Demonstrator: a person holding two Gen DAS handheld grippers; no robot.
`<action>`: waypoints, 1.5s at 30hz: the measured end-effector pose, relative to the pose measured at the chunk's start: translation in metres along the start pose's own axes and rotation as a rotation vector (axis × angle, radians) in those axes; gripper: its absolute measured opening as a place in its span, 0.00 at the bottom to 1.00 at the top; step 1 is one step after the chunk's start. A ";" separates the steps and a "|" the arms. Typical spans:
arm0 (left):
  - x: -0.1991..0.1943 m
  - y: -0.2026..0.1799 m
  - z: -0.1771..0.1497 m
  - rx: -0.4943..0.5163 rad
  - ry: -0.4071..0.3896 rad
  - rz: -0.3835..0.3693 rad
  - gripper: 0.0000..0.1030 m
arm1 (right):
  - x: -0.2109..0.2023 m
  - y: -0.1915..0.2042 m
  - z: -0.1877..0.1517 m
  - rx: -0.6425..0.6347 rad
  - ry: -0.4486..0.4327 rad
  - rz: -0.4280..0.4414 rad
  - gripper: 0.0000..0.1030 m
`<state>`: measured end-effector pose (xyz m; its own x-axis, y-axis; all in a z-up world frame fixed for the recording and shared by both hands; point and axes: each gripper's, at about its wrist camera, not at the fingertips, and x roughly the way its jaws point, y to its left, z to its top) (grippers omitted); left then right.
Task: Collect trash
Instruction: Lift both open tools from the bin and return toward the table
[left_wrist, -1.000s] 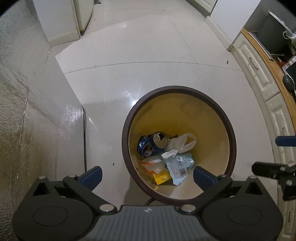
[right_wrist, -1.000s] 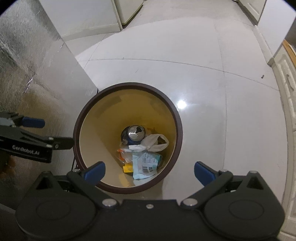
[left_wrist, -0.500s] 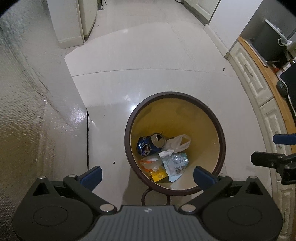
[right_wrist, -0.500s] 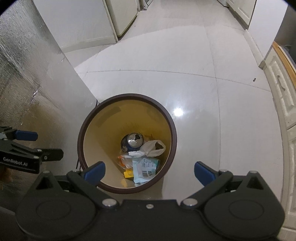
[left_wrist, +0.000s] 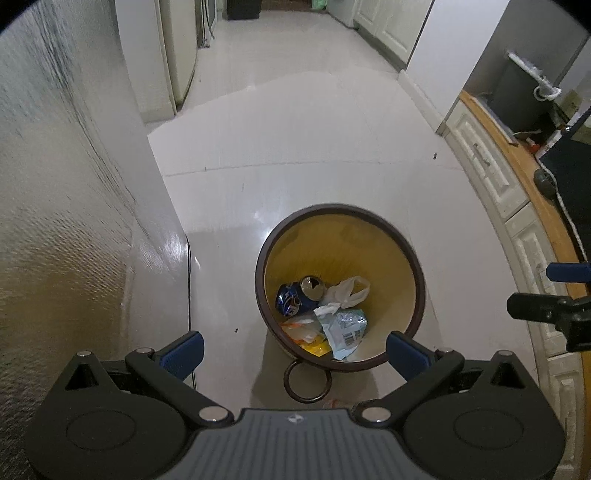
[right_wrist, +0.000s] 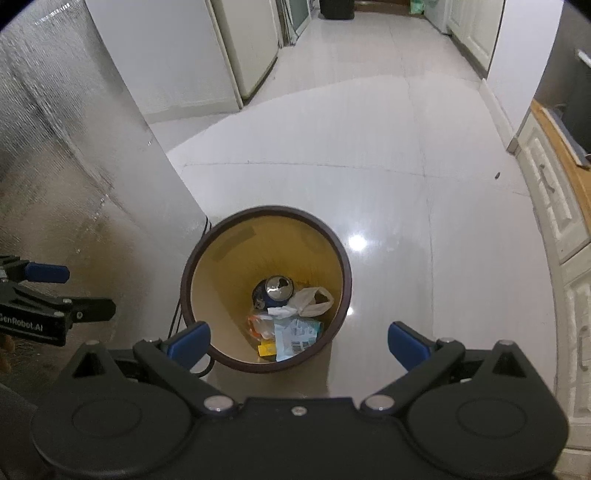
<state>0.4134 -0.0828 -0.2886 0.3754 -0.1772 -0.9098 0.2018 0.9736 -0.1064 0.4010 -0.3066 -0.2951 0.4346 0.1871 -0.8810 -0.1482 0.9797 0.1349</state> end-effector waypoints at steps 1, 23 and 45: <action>-0.005 -0.001 -0.001 0.001 -0.010 0.000 1.00 | -0.006 -0.001 -0.001 0.003 -0.011 -0.003 1.00; -0.154 -0.034 -0.019 0.039 -0.290 0.010 1.00 | -0.160 0.012 -0.024 -0.036 -0.318 -0.030 1.00; -0.348 -0.089 -0.005 0.093 -0.722 0.084 1.00 | -0.316 0.034 -0.001 -0.036 -0.748 -0.021 1.00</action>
<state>0.2602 -0.1074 0.0360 0.8891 -0.1845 -0.4189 0.2103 0.9775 0.0159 0.2572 -0.3324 -0.0123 0.9239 0.1798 -0.3377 -0.1564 0.9831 0.0956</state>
